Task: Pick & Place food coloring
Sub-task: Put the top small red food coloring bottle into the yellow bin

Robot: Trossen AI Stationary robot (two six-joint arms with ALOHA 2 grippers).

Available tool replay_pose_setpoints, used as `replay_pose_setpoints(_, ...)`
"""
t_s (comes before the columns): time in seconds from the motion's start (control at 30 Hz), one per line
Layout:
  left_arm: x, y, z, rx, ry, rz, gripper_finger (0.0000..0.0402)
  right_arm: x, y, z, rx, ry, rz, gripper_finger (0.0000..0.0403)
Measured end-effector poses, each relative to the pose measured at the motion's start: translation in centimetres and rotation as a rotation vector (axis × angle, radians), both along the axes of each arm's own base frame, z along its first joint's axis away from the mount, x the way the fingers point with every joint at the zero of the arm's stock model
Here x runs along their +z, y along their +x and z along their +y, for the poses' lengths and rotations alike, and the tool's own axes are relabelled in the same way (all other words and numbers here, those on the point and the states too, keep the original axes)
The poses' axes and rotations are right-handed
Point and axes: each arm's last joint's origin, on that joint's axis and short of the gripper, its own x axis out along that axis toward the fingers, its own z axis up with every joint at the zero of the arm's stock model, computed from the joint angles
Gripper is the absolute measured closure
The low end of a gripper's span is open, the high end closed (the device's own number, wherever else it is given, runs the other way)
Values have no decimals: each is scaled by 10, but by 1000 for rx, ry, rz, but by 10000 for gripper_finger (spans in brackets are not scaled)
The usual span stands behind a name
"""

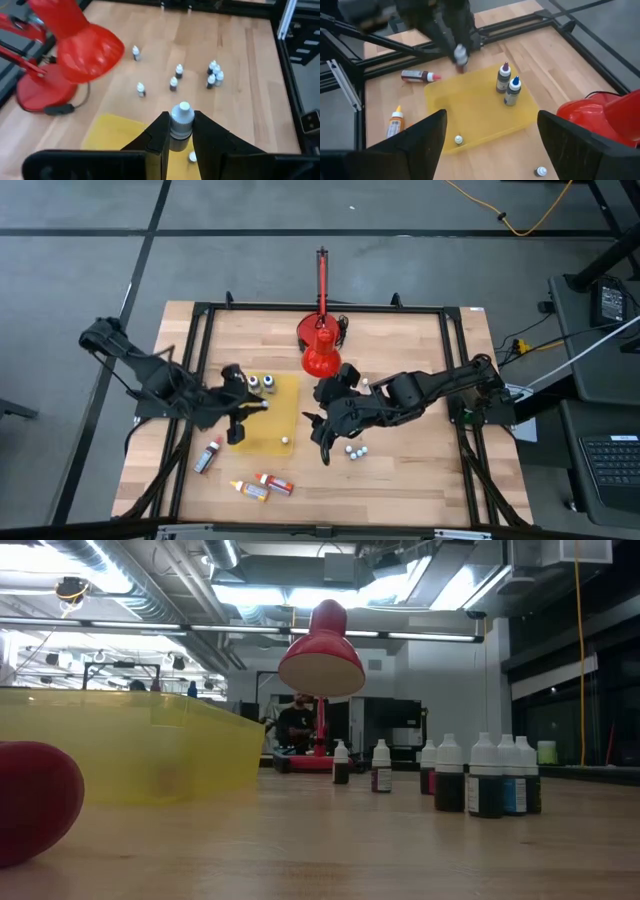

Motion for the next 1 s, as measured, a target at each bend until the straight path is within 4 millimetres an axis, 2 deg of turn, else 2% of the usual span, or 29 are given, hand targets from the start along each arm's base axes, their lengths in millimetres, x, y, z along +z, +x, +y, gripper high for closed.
replay_pose_setpoints(0.3, -64, 0, -16, -48, -23, -13, 339, 0, -1, 3, -4, 17, -6, 92)
replay_pose_setpoints(0.53, -113, -2, -16, -67, -71, -44, 339, 0, -2, 5, 1, 17, -6, 92)
replay_pose_setpoints(0.8, -150, -7, -14, -80, -95, -86, 339, 0, -3, 7, 9, 15, -5, 92)
replay_pose_setpoints(1.0, -169, -2, -18, -82, -76, -71, 339, -1, -3, 7, 9, 9, 7, 92)
